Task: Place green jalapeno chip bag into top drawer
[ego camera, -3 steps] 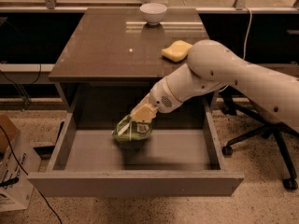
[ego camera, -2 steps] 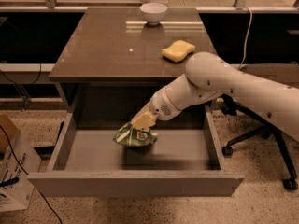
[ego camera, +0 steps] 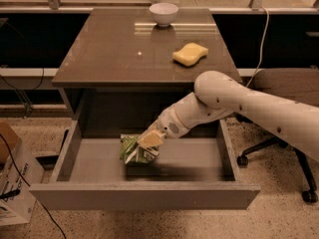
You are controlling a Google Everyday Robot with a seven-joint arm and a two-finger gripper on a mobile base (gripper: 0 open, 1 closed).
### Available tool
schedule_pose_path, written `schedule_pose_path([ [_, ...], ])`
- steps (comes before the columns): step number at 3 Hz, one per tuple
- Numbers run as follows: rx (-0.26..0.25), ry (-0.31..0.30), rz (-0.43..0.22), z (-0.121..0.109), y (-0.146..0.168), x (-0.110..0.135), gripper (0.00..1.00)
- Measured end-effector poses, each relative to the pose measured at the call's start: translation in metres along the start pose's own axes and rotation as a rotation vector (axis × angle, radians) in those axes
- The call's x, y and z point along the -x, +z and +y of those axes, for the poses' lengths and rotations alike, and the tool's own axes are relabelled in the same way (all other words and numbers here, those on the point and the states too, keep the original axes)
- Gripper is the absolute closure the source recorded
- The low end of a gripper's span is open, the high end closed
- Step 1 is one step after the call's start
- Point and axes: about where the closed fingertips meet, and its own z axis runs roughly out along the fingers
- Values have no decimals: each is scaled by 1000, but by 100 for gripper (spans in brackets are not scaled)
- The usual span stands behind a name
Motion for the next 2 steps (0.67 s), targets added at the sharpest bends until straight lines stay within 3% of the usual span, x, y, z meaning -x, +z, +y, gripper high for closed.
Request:
schedule_pose_path([
  [2,5,-2,4,2,3,1,4],
])
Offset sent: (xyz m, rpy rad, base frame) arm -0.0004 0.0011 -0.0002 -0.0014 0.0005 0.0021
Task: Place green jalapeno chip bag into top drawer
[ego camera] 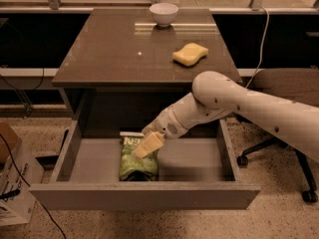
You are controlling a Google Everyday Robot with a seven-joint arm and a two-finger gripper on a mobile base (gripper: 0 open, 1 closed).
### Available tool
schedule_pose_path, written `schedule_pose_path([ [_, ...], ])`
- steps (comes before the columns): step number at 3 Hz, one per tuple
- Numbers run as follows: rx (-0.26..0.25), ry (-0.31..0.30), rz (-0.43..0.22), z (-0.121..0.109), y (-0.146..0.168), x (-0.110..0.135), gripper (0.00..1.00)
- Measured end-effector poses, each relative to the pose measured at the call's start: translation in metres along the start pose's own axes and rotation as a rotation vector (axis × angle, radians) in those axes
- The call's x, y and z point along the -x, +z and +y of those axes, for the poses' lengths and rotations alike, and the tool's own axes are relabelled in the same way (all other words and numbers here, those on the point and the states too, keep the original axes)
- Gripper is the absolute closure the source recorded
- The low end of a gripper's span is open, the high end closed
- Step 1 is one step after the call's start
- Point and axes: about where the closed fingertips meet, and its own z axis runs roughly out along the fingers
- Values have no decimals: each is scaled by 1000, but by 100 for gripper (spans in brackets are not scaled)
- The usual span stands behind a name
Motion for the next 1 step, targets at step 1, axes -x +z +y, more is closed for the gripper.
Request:
schedule_pose_path([
  [1,2,-1,1,0,1,0,0],
])
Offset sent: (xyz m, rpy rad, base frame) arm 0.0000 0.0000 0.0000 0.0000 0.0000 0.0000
